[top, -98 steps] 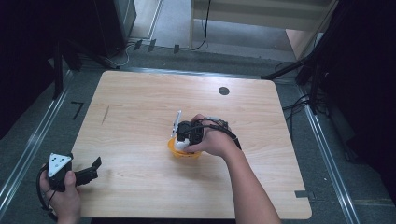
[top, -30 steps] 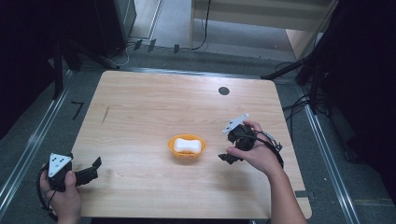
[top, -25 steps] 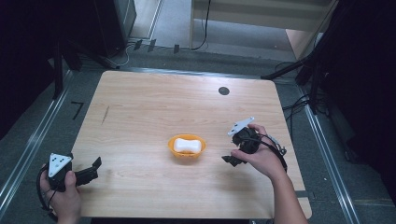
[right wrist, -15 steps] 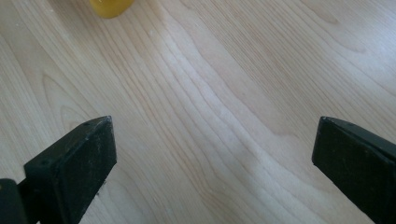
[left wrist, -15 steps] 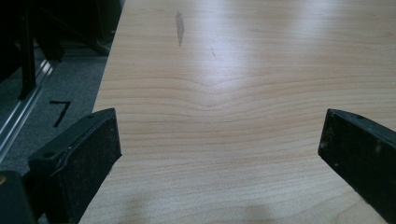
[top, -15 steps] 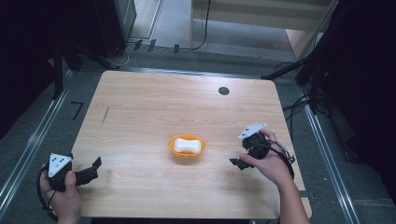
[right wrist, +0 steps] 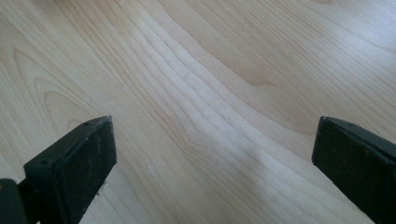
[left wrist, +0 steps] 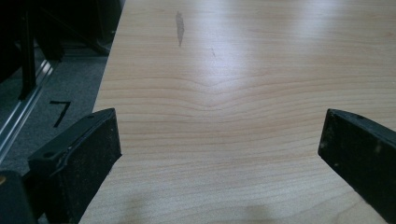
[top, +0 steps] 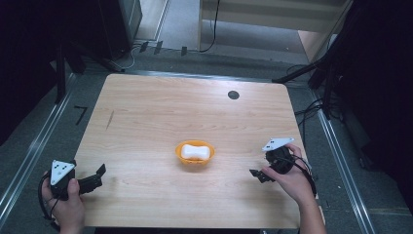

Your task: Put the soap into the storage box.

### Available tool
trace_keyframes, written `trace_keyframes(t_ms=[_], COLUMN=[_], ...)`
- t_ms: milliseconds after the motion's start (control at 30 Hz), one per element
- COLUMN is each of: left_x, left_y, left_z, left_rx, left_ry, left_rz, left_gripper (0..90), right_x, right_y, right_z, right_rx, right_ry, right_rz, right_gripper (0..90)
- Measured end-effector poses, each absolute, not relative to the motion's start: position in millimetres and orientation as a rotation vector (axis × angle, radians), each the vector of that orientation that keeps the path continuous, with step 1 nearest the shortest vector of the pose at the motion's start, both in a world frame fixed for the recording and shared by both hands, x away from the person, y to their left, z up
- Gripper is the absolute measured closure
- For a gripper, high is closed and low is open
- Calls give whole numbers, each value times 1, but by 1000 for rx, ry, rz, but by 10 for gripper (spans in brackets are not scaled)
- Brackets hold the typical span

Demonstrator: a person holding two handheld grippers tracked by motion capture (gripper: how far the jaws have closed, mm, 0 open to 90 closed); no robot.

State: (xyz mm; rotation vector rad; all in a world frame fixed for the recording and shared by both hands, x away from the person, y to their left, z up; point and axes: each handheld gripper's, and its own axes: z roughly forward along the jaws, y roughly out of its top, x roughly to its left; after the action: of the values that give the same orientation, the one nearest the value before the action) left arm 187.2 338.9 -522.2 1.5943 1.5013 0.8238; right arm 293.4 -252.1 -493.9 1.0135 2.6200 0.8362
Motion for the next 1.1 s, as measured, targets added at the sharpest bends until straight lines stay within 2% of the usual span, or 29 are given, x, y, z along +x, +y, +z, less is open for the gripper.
trace_keyframes(t_ms=[1100], left_x=[187], left_y=[339], left_z=[-522], left_rx=[1594], left_ry=[1500], left_rz=[826], left_gripper=[0], right_x=[249], right_y=[-319], right_z=[-517], right_rx=[1233], right_ry=[2363], right_rz=[987], right_gripper=[0])
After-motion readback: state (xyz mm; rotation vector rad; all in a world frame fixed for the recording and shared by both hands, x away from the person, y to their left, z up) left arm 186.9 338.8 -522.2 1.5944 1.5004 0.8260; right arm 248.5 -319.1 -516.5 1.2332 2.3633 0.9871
